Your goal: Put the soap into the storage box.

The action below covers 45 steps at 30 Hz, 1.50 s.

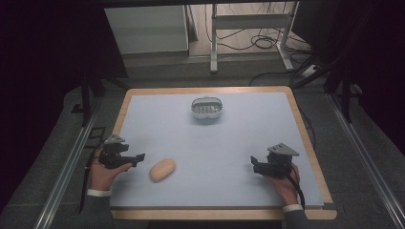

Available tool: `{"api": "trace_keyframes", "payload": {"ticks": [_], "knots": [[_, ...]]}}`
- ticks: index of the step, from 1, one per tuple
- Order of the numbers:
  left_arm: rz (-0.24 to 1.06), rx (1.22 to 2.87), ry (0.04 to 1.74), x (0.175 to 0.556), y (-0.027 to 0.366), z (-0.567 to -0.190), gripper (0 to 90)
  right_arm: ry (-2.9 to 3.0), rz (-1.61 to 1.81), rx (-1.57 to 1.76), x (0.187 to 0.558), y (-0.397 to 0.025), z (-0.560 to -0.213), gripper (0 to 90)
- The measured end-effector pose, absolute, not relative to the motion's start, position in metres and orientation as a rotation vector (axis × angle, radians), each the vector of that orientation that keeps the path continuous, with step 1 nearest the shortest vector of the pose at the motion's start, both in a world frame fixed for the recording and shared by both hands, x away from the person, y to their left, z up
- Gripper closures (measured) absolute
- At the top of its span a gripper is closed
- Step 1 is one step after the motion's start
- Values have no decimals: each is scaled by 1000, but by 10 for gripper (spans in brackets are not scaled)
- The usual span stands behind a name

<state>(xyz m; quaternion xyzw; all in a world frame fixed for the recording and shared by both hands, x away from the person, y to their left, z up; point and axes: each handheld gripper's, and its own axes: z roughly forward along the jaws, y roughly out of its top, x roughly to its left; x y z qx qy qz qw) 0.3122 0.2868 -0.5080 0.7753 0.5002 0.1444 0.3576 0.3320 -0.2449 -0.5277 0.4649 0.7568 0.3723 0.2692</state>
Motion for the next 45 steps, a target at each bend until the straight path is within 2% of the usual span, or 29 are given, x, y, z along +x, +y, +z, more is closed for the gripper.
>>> {"api": "trace_keyframes", "payload": {"ticks": [25,45], "knots": [[369,2039,1301,314,279,-512,174,2015,1061,1311,328,-256,-528,77],[367,2140,1239,312,264,-489,178,1994,1053,1311,327,-256,-529,81]]}}
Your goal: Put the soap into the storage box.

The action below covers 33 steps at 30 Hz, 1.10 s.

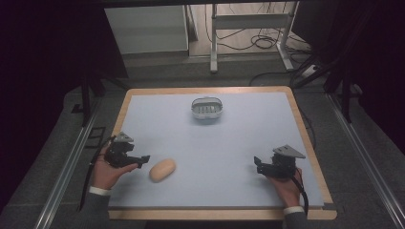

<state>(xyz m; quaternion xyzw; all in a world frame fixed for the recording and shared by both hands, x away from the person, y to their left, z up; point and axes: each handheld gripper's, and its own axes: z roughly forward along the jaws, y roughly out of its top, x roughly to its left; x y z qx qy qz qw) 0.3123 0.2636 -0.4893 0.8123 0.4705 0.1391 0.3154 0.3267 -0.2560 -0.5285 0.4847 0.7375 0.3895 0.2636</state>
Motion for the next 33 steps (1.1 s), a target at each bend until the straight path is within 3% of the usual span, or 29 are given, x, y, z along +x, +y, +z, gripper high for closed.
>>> {"api": "trace_keyframes", "payload": {"ticks": [33], "knots": [[282,2295,1088,309,220,-488,177,2002,1037,1320,328,-256,-529,89]]}}
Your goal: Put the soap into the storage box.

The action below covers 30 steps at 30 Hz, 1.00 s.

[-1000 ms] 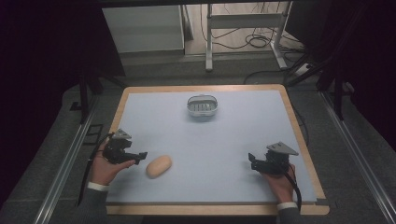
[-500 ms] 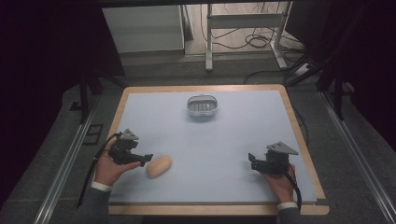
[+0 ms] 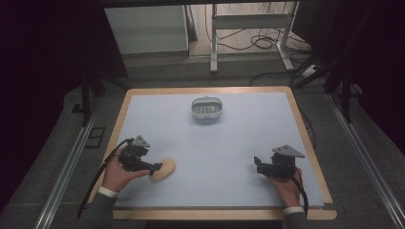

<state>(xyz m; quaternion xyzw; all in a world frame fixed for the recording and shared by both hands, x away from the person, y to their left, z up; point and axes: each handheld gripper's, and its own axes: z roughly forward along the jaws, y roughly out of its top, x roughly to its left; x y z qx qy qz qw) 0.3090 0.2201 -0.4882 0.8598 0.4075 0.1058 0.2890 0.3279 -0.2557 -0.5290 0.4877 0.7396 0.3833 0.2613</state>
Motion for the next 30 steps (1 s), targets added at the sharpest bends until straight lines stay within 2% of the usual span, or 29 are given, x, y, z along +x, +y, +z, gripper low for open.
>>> {"api": "trace_keyframes", "payload": {"ticks": [30], "knots": [[181,2448,1038,312,188,-516,186,1999,1031,1334,329,-256,-529,88]]}}
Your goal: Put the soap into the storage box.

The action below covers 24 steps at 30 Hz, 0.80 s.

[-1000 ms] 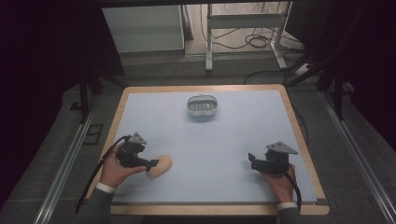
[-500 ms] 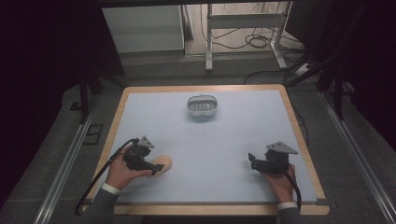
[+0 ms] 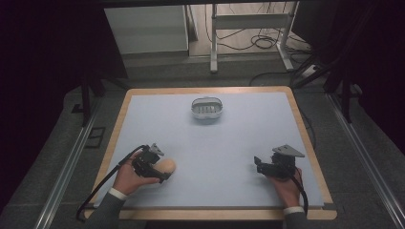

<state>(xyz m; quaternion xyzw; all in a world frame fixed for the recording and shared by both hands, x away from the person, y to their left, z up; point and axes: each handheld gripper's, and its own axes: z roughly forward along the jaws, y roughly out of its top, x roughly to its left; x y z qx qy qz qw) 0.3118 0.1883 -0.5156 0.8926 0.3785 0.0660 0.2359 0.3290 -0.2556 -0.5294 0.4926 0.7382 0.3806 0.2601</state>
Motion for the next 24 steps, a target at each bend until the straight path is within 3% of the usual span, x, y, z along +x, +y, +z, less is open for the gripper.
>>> {"api": "trace_keyframes", "payload": {"ticks": [10,11,24], "knots": [[172,2469,1050,314,186,-521,275,2001,1031,1336,329,-256,-529,89],[179,2471,1051,314,186,-521,313,2003,1030,1337,329,-256,-529,88],[178,2471,1048,317,189,-517,327,2001,1028,1343,329,-256,-529,88]]}}
